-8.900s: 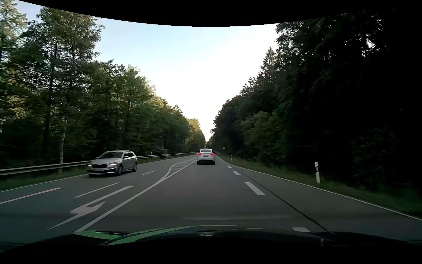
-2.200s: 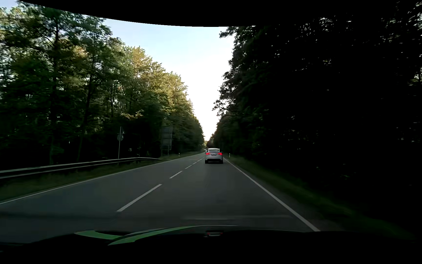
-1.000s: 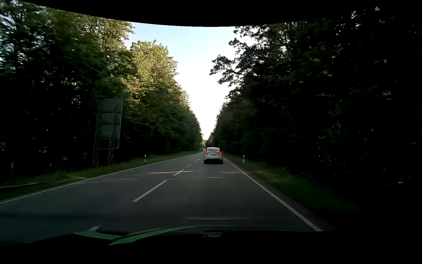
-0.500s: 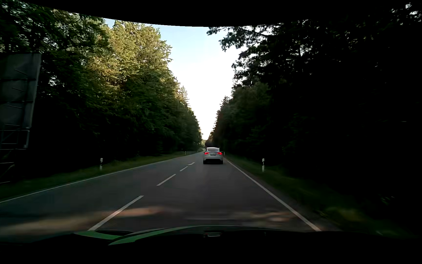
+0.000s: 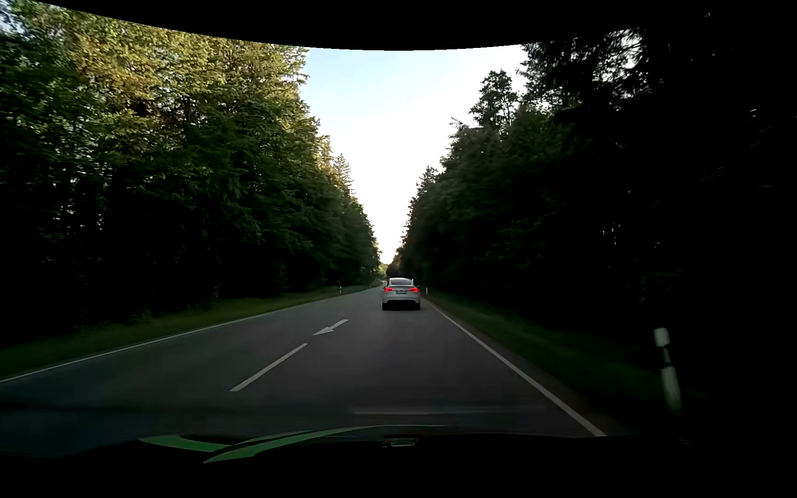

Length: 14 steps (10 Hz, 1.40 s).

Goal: Follow the waypoints while adhering to traffic rules and regulations

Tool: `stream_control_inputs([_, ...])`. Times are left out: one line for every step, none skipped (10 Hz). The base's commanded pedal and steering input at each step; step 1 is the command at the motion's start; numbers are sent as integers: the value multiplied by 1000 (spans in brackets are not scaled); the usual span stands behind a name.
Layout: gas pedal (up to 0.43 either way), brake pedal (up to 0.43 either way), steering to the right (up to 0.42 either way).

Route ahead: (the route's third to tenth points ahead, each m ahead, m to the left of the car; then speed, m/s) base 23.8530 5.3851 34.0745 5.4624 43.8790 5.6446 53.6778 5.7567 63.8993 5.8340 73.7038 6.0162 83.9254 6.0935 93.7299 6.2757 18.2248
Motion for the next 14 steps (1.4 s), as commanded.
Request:
stream_control_inputs([0,0,3])
stream_control_inputs([0,0,3])
stream_control_inputs([0,0,3])
stream_control_inputs([0,0,3])
stream_control_inputs([0,0,3])
stream_control_inputs([0,0,3])
stream_control_inputs([0,0,3])
stream_control_inputs([0,0,3])
stream_control_inputs([0,0,3])
stream_control_inputs([0,0,3])
stream_control_inputs([0,0,2])
stream_control_inputs([0,0,1])
stream_control_inputs([0,0,0])
stream_control_inputs([0,0,0])
